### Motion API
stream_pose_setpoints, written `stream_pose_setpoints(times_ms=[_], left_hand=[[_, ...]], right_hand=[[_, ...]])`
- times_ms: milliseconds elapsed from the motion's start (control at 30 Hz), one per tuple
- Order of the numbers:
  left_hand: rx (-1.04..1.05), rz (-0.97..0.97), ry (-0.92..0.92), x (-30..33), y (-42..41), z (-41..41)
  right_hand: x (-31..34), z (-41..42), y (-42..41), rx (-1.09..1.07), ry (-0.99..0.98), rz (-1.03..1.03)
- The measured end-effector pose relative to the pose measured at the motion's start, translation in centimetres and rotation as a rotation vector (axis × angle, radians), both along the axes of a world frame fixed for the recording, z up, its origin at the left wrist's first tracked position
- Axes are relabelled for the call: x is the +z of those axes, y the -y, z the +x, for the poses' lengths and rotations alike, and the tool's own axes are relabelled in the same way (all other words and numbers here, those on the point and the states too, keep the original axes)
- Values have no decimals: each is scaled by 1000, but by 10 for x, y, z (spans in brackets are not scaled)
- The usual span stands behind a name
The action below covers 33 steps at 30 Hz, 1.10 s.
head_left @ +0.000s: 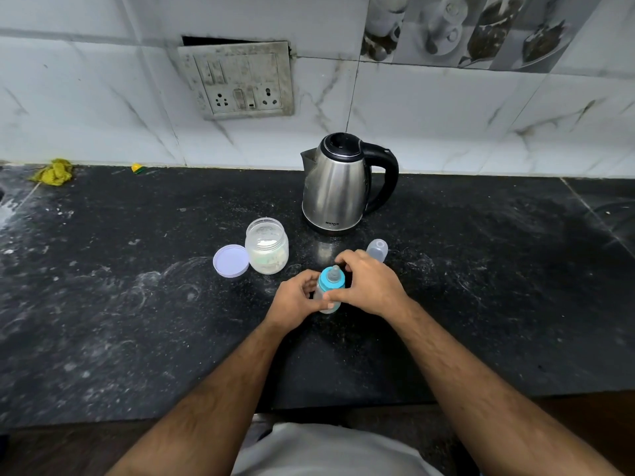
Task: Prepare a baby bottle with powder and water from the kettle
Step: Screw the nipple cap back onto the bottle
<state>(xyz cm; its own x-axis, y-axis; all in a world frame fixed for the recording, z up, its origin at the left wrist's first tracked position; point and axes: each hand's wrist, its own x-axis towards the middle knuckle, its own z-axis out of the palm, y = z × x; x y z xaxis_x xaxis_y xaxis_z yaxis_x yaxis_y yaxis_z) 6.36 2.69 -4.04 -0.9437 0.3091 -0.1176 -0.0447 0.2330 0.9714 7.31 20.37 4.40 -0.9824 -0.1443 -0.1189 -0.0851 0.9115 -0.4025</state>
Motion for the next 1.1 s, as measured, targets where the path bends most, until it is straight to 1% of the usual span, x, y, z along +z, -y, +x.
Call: stream_pose_setpoints(times_ms=[100, 167, 233, 333, 400, 467, 567, 667, 733, 867, 933, 1100], left_hand=[[-13, -7, 0, 1, 0, -1], [-12, -6, 7, 1, 1, 0], [-9, -4, 9, 1, 2, 1], [-8, -4, 10, 3, 2, 1], [-11, -8, 4, 4, 1, 1], [-17, -10, 4, 4, 1, 0], [-15, -1, 16, 4, 2, 0], [0, 2, 19, 4, 1, 1], [0, 0, 23, 4, 1, 1], [-12, -11, 23, 5, 1, 1], [-11, -11, 30, 5, 1, 1], [0, -4, 48, 6, 1, 1]], right_hand=[[3, -3, -3, 66, 74, -135], [3, -4, -3, 100, 76, -146], [2, -3, -1, 67, 24, -96], [1, -2, 0, 42, -44, 44], [1, -4, -1, 91, -3, 36], [4, -6, -3, 134, 60, -33], [5, -8, -3, 148, 72, -90], [5, -7, 1, 25, 4, 27], [4, -6, 3, 16, -23, 68], [9, -7, -2, 145, 121, -29], [11, -9, -3, 175, 127, -41], [9, -10, 2, 54, -6, 147]])
